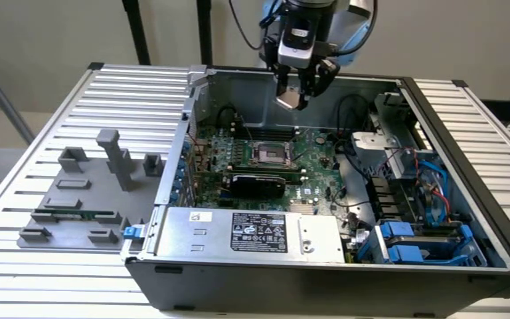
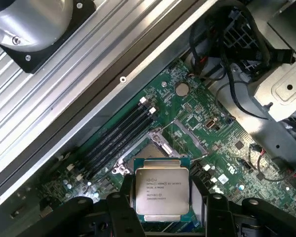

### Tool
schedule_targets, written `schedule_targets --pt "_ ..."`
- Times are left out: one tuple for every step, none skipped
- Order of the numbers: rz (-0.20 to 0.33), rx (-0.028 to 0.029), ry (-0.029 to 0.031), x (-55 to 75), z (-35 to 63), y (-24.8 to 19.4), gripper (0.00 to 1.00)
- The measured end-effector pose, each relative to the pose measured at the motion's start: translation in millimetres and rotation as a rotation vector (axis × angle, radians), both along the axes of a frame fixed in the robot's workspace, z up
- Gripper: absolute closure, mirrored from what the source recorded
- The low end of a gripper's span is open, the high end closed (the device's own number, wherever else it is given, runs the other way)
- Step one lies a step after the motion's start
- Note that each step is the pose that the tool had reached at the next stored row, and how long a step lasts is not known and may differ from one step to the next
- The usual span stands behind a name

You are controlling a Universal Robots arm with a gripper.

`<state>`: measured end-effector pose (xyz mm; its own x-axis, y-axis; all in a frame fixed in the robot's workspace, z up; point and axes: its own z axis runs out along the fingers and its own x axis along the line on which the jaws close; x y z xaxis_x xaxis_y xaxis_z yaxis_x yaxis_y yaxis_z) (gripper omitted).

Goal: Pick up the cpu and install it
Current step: 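Place the cpu into insertion slot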

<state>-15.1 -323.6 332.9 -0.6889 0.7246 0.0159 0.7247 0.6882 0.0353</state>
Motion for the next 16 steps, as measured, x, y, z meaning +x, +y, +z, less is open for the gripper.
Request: schedule_targets --pt "-0.018 -0.0001 0.0001 0.0 -0.4 0.0 0.45" --pt "-0.037 -0.0001 0.0 0.0 -0.8 0.0 0.45" --pt "-0.055 0.0 0.0 0.0 -1.1 0.0 0.45" --pt "-0.073 0.0 0.0 0.0 -1.6 0.0 0.45" --pt "-0.091 -0.0001 0.0 0.0 -1.9 0.0 0.45" --pt "-0.11 0.0001 0.0 0.0 -2.3 0.0 0.45" --pt "-0.128 0.0 0.0 0.0 -2.7 0.0 0.45" --pt "-0.146 -0.0001 0.0001 0.0 -3.0 0.0 0.45" --pt "-0.164 0.0 0.0 0.0 -3.4 0.0 0.45" --pt "-0.182 0.0 0.0 0.0 -3.8 0.0 0.45" --pt "-0.2 0.0 0.0 0.0 -4.1 0.0 0.45" --pt "-0.218 0.0001 0.0 0.0 -4.4 0.0 0.45" --pt "-0.236 -0.0001 0.0001 0.0 -4.6 0.0 0.45" --pt "-0.255 0.0 0.0 0.0 -5.0 0.0 0.45" --pt "-0.273 -0.0001 0.0 0.0 -5.2 0.0 0.45" --pt "-0.291 -0.0001 0.0 0.0 -5.4 0.0 0.45"
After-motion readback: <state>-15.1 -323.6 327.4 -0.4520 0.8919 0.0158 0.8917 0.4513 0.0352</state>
